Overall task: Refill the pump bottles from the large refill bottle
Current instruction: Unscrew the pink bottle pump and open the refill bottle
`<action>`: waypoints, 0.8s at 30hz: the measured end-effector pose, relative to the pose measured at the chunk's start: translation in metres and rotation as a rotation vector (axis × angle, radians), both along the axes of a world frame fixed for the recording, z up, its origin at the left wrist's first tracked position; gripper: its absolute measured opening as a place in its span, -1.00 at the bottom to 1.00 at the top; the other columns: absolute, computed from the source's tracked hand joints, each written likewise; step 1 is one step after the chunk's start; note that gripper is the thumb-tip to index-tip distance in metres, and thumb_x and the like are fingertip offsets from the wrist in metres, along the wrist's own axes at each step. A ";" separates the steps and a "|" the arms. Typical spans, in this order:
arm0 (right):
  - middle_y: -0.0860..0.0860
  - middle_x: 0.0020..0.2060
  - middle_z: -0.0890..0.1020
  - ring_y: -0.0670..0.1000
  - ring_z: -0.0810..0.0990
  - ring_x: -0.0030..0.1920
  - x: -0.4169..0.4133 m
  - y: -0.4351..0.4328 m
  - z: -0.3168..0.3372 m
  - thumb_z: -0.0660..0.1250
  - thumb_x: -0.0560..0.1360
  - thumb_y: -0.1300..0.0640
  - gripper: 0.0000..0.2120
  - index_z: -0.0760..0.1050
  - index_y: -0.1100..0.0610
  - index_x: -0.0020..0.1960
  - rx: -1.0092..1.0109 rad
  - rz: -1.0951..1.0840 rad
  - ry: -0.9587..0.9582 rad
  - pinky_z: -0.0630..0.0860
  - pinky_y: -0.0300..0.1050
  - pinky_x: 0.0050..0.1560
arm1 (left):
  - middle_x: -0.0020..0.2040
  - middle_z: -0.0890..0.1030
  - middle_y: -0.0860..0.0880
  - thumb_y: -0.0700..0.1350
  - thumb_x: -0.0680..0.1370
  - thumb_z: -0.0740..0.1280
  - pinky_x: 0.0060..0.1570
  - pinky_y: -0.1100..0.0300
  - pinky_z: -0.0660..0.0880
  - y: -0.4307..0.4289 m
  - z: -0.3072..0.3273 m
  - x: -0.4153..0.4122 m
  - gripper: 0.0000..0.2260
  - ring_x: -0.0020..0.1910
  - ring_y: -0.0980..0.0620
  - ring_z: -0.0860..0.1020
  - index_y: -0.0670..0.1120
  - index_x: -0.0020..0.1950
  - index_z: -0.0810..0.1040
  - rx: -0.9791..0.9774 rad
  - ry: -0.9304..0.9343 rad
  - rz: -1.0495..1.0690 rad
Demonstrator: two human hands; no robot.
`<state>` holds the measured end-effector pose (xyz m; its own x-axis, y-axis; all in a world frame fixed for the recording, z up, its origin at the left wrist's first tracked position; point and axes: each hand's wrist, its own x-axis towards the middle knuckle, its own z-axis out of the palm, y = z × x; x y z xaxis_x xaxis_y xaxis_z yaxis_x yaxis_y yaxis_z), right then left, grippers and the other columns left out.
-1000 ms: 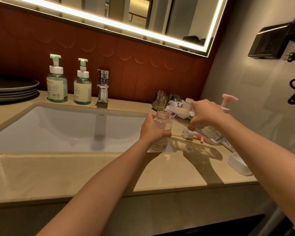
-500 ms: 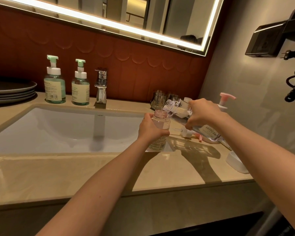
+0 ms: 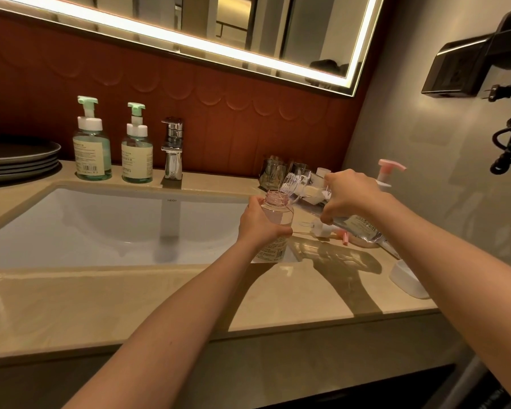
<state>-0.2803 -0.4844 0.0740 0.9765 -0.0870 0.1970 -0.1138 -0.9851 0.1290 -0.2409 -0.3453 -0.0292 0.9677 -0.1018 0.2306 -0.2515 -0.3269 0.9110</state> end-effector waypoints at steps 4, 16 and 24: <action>0.02 -0.12 0.51 0.02 0.50 -0.13 -0.001 0.000 0.002 0.53 0.25 0.03 -0.49 0.46 0.11 0.14 -0.007 0.004 -0.002 0.49 -0.12 -0.22 | 0.38 0.38 -0.10 -0.11 0.32 0.55 0.16 0.15 0.37 0.000 0.001 0.000 -0.22 0.30 -0.08 0.38 -0.11 0.42 0.20 0.007 0.003 -0.001; 0.02 -0.13 0.52 0.03 0.50 -0.15 -0.002 0.000 0.003 0.53 0.23 0.04 -0.50 0.47 0.12 0.11 -0.037 -0.002 -0.010 0.48 -0.11 -0.23 | 0.38 0.37 -0.09 -0.12 0.33 0.55 0.08 0.21 0.35 -0.001 0.002 -0.003 -0.23 0.30 -0.07 0.38 -0.12 0.42 0.20 -0.002 0.005 -0.004; 0.01 -0.12 0.51 0.03 0.49 -0.13 0.000 0.001 0.003 0.53 0.23 0.02 -0.48 0.47 0.11 0.12 -0.049 -0.001 -0.005 0.54 -0.06 -0.15 | 0.38 0.37 -0.09 -0.11 0.33 0.54 0.10 0.20 0.35 -0.001 0.002 -0.003 -0.23 0.31 -0.07 0.38 -0.13 0.42 0.20 0.003 0.001 0.002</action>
